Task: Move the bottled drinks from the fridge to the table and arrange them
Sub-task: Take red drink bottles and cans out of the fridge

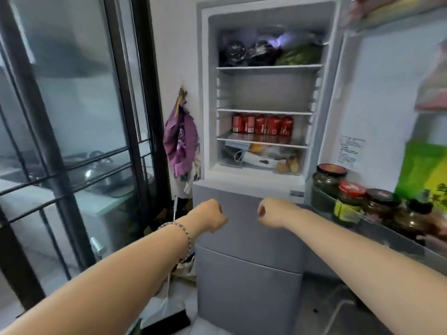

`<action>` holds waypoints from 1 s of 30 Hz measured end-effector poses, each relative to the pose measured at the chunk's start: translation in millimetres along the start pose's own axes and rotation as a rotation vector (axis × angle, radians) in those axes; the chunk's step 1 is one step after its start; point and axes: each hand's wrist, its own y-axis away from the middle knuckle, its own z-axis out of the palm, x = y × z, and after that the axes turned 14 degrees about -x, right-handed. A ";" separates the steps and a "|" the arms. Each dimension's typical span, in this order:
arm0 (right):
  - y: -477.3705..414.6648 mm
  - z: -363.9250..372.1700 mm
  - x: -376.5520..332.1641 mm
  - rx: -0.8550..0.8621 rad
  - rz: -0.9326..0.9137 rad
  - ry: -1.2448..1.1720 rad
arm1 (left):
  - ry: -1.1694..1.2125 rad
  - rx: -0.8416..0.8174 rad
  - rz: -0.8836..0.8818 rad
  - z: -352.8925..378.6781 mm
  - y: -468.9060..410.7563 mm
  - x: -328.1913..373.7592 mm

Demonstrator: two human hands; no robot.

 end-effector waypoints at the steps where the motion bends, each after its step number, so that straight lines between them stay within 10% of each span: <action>1: -19.6 -14.4 9.7 0.015 0.005 -0.001 | -0.005 0.010 0.002 -11.7 -24.1 6.4; 17: -311.2 -169.6 60.6 0.607 0.002 -0.552 | 0.300 0.407 0.316 -155.1 -351.2 41.7; 30: -528.4 -271.3 119.8 0.414 0.225 -0.482 | 0.226 0.206 0.169 -240.0 -601.5 78.3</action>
